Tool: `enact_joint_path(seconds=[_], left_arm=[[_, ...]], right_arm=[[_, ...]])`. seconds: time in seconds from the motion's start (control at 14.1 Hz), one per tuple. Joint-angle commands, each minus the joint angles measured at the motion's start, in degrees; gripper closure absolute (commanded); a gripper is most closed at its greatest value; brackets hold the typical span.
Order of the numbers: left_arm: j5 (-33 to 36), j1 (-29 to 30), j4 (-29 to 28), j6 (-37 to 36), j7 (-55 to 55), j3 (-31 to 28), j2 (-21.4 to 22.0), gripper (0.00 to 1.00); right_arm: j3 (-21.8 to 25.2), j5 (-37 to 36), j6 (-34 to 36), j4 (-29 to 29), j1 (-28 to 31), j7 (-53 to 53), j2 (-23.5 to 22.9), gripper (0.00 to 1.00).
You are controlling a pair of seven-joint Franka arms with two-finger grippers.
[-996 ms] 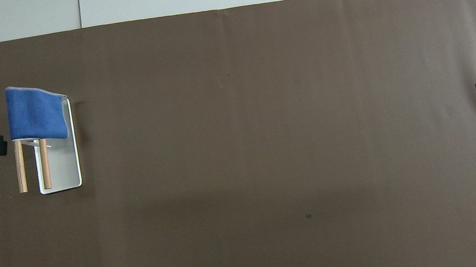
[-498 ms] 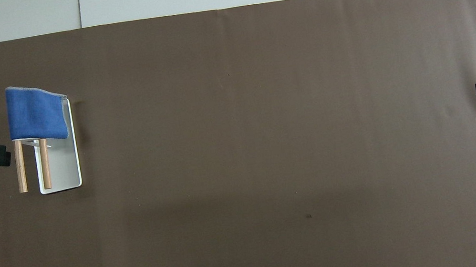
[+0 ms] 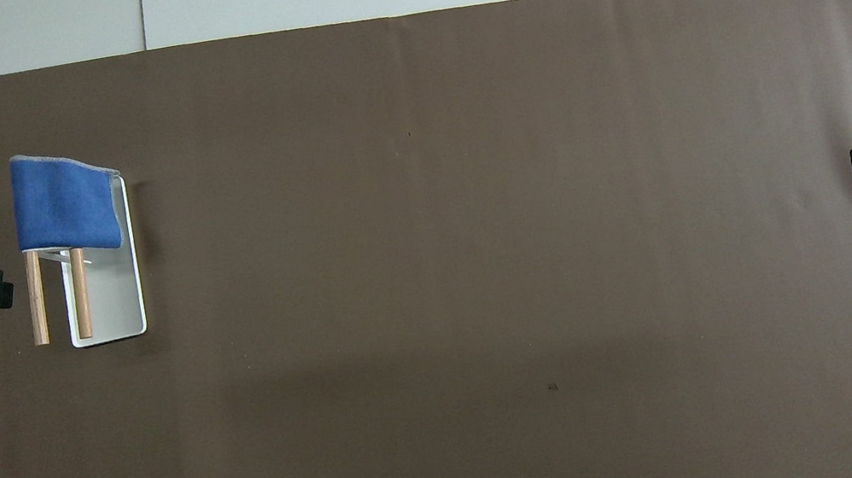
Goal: Right arm passes towel to left arm to hang
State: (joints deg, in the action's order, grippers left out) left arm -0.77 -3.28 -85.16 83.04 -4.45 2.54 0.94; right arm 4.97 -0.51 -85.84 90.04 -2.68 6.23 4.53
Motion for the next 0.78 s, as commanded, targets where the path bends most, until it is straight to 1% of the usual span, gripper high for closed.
enact_joint_path(seconds=[0.0,0.28,0.5,0.71], left_arm=[[-0.5,0.6,-2.1,-0.3,-0.9,0.2,1.9,0.00],[-0.2,0.4,-2.3,-0.2,-0.8,0.2,2.0,0.00],[2.0,-0.1,-2.6,1.0,-0.9,0.4,2.0,0.00],[2.0,0.4,-2.6,1.0,-0.5,0.4,2.0,0.00]], right_arm=[[-0.5,-0.6,0.1,0.5,0.2,0.0,0.6,0.00],[-0.6,-0.5,-0.2,0.6,0.2,0.0,0.7,0.00],[-0.6,-0.5,0.0,0.6,0.2,0.0,0.7,0.00],[-0.6,-0.4,0.1,0.6,0.2,0.0,0.7,0.00]])
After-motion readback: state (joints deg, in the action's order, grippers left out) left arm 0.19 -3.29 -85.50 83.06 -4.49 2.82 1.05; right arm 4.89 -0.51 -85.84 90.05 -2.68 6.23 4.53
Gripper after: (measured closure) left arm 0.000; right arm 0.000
